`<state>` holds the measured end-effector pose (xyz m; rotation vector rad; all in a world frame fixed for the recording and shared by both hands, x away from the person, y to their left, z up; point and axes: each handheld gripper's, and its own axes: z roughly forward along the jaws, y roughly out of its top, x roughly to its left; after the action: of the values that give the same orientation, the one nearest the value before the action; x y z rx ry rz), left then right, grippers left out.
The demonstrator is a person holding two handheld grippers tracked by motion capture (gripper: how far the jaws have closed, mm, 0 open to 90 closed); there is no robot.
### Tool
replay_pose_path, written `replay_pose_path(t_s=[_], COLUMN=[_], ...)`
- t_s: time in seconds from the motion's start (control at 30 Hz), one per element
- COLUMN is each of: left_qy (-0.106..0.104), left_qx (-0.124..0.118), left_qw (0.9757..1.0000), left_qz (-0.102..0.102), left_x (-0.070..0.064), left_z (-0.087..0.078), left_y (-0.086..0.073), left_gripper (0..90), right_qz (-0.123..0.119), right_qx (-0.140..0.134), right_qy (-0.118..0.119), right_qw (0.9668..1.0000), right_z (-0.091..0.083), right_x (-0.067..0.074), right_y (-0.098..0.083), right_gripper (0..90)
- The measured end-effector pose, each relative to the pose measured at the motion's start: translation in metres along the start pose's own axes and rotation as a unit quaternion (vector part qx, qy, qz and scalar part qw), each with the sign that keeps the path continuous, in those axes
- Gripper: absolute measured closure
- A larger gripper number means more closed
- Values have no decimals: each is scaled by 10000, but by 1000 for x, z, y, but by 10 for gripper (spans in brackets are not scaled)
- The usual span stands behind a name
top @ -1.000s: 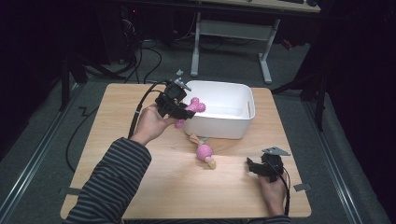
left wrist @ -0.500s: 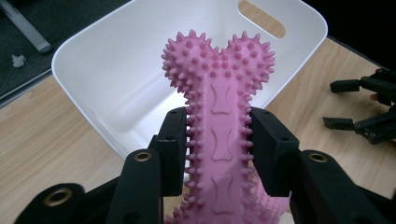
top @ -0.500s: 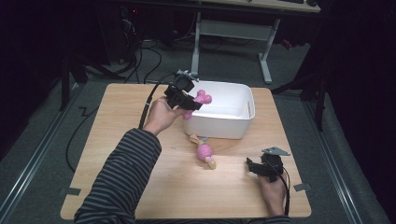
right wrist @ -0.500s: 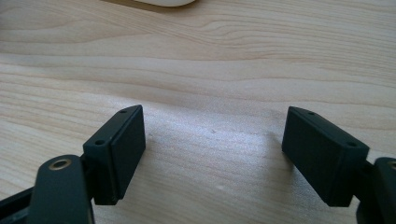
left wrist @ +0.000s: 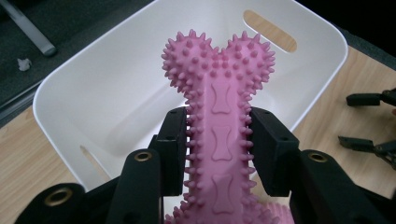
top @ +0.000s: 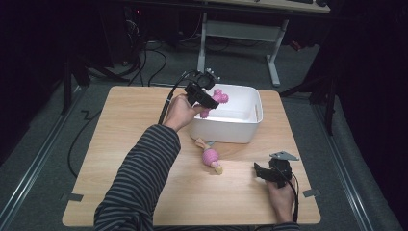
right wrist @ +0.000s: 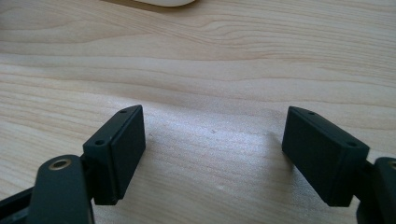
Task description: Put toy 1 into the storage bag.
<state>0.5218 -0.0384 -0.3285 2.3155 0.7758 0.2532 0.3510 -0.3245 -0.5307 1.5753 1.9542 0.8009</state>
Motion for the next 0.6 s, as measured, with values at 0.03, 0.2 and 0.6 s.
replay_pose_path(t_s=[0.03, 0.2, 0.6], left_qy=[9, 174, 201], left_qx=[12, 120, 203], left_qw=[10000, 9998, 9995], left_qz=[-3, -35, -159], left_x=[0, 1, 10], left_z=[3, 18, 42], left_y=[1, 4, 3], left_gripper=[590, 590, 589], right_qz=[2, 5, -4], right_qx=[0, 5, 14], right_qy=[1, -1, 9], right_qw=[10000, 10000, 10000], right_z=[0, 0, 0], right_x=[0, 0, 0], right_y=[0, 0, 0], right_gripper=[214, 214, 214])
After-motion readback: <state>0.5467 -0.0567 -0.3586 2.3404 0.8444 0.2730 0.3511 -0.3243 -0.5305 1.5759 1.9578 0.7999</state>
